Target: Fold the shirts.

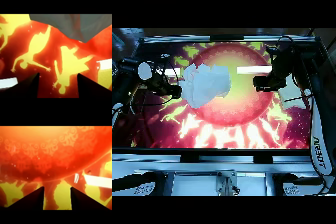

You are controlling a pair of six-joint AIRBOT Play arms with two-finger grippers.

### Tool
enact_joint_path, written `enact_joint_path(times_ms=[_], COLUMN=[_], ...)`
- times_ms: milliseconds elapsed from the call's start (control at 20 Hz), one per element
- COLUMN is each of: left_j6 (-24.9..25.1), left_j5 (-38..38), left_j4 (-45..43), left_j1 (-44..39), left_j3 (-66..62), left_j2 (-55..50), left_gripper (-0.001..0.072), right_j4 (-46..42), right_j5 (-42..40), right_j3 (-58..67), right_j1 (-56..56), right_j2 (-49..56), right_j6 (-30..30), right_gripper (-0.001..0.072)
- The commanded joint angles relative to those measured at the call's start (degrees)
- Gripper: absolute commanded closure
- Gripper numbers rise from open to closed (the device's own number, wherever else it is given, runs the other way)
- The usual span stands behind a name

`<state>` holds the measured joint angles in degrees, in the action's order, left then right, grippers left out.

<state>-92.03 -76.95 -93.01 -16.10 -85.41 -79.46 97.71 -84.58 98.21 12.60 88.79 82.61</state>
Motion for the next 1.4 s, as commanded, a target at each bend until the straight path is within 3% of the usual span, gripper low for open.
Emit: enact_joint_path(times_ms=[0,550,700,900,1100,1150,1350], left_j6=[0.02,0.00,-1.86,-2.40,-3.54,-4.35,-2.97], left_j5=[0.02,0.02,0.74,7.54,22.64,23.54,21.55], left_j4=[0.00,-0.02,0.04,0.09,0.48,0.94,7.80], left_j1=[0.00,0.00,-0.02,-0.04,0.04,0.17,0.61], left_j3=[0.02,0.02,0.04,0.07,-0.52,-1.86,-9.40], left_j2=[0.04,0.04,0.04,0.04,-2.08,-4.55,-19.26], left_gripper=[0.0150,0.0150,0.0150,0.0150,0.0121,0.0089,0.0087], right_j4=[0.02,0.02,0.00,-0.26,0.24,0.00,-0.96], right_j5=[0.02,0.02,3.43,10.95,11.82,12.15,11.96], right_j3=[0.00,0.00,0.00,0.00,-0.02,-0.02,-0.02], right_j1=[0.07,0.07,0.07,0.07,0.07,0.07,0.07], right_j2=[0.02,0.02,0.02,0.02,0.04,0.04,0.04], right_j6=[-0.02,-0.02,-0.02,0.37,2.12,2.58,6.32], right_gripper=[0.0267,0.0267,0.0267,0.0267,0.0267,0.0267,0.0267])
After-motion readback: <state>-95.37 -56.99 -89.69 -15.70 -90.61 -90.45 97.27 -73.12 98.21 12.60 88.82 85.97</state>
